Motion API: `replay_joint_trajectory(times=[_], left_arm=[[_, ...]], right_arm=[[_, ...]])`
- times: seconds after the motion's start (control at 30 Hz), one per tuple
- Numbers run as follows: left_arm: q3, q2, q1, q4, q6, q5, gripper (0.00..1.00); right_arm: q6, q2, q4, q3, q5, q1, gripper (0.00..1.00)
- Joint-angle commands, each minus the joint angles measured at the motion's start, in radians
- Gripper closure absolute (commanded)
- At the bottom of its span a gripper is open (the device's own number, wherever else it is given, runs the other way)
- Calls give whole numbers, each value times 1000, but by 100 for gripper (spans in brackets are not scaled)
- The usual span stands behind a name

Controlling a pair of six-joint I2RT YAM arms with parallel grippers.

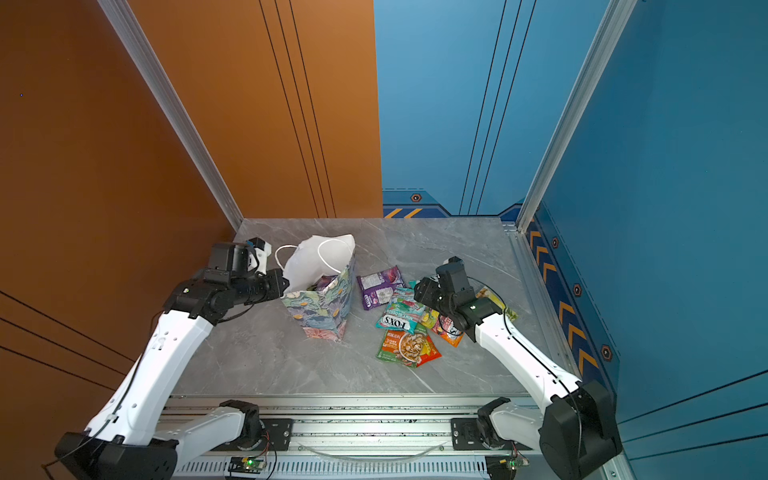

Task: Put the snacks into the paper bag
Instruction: 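Move the right gripper down to the teal Fox's mint packets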

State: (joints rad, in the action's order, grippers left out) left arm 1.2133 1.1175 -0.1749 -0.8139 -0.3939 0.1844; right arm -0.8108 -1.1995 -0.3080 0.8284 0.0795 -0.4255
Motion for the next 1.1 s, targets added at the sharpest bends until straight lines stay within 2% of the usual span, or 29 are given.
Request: replay_joint_trajectory(times=[0.0, 0.13, 0.5, 1.07], left_arm=[[-12, -22, 12, 45, -11, 24, 100], [-11, -22, 12, 44, -11, 24, 100], [-14, -22, 14, 45, -13, 25, 100], [-17, -21, 17, 47, -10, 27, 100]], right_arm=[[-76, 18, 4, -68, 25, 7, 29], [-128, -14, 87, -136, 68, 10, 33], [-182, -142, 238, -169, 129, 8, 40], [-235, -334, 396, -150, 156, -11, 42]])
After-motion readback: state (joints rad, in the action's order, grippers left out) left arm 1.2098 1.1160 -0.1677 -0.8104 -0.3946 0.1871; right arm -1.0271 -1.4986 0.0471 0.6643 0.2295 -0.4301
